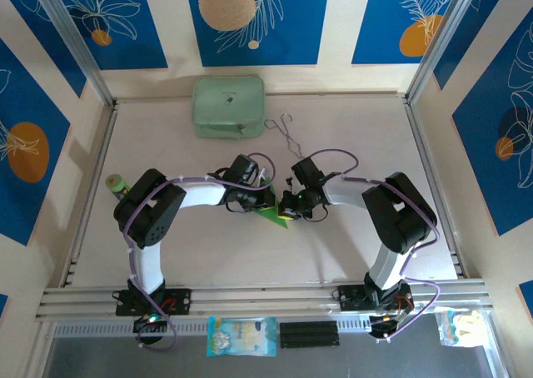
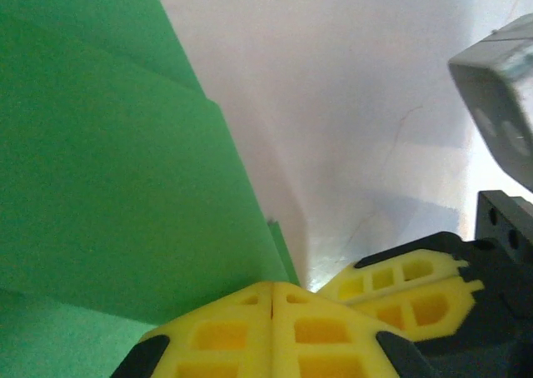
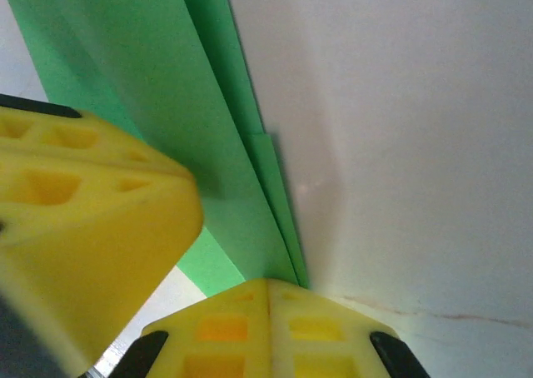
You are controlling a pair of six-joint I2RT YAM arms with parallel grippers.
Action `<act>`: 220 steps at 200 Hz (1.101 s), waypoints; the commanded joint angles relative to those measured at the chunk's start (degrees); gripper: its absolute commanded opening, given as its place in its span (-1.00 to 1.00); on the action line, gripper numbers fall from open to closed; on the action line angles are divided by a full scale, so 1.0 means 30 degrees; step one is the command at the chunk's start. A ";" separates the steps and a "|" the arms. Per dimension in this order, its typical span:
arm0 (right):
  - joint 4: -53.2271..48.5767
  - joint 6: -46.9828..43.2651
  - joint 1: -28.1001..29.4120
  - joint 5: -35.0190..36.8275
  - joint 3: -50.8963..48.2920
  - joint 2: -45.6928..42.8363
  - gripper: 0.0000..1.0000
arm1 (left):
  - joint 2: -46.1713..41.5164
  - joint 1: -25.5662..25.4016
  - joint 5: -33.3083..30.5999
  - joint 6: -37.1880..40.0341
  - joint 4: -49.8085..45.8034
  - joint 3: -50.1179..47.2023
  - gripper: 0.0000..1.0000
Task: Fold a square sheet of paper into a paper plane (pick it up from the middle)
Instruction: Fourth fold the wing at the center of the table.
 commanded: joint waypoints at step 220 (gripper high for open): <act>-0.4269 -0.0765 -0.0021 0.3715 -0.1475 0.1808 -0.99 | 0.2973 0.5252 -0.4814 0.3624 -0.5346 0.3561 -0.74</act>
